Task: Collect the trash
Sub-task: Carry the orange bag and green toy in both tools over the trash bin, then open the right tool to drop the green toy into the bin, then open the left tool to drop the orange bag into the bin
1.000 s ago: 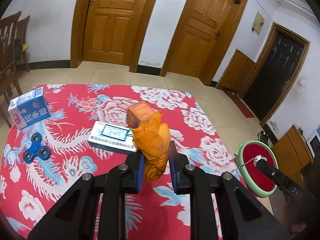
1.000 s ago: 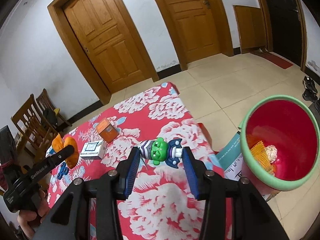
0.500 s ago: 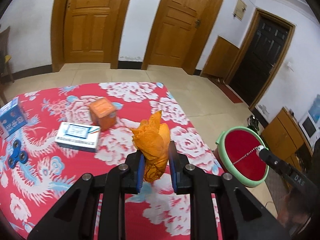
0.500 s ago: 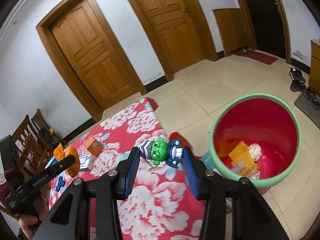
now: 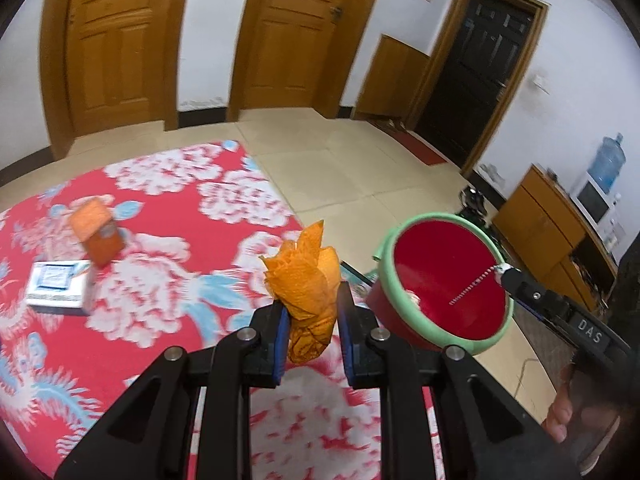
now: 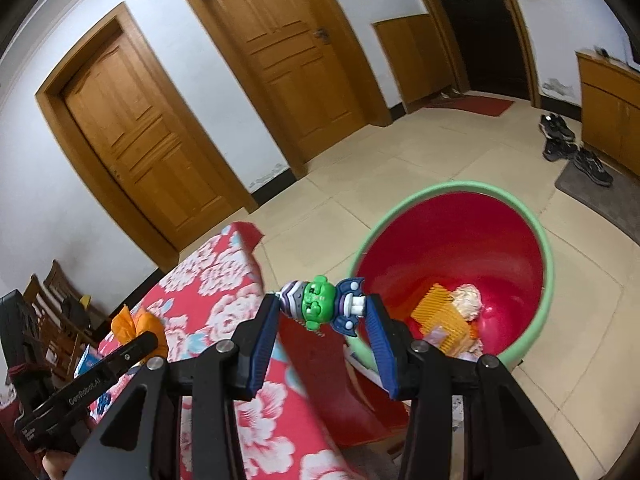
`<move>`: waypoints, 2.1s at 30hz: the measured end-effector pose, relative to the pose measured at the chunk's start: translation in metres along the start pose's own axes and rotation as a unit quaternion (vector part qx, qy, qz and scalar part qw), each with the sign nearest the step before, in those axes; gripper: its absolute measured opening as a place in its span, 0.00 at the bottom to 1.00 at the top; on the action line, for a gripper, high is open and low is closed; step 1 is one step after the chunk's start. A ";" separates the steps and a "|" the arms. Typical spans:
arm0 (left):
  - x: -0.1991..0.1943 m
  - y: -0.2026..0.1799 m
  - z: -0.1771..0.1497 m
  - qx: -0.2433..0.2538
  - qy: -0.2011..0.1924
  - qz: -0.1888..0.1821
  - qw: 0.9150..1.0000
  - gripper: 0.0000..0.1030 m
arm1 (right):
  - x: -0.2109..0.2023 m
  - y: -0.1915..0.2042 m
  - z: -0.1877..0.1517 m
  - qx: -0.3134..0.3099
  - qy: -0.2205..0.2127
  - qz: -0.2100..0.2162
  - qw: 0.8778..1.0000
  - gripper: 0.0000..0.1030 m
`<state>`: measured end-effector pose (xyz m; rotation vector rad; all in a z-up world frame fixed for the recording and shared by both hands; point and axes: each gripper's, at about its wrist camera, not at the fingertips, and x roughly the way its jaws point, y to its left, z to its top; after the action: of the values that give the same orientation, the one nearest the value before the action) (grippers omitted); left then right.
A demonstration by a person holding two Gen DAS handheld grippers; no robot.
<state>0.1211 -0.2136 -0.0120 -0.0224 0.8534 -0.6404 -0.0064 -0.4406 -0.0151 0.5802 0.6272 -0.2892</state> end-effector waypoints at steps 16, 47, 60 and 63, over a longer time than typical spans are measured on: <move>0.059 -0.069 0.003 0.065 0.044 -0.037 0.996 0.20 | 0.010 -0.067 0.005 0.057 -0.001 -0.046 0.997 0.46; 0.124 -0.133 -0.002 0.124 0.106 -0.053 0.985 0.48 | 0.016 -0.119 0.005 0.108 -0.005 -0.073 0.991 0.47; 0.108 -0.113 0.001 0.099 0.095 -0.035 0.990 0.52 | 0.010 -0.115 0.005 0.105 -0.005 -0.065 0.992 0.55; 0.101 -0.102 0.003 0.084 0.091 -0.028 0.992 0.52 | 0.008 -0.111 0.005 0.101 -0.002 -0.061 0.993 0.57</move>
<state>0.1188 -0.3510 -0.0528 0.1673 0.9739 -0.7747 -0.0450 -0.5331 -0.0633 0.7372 0.6341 -0.4727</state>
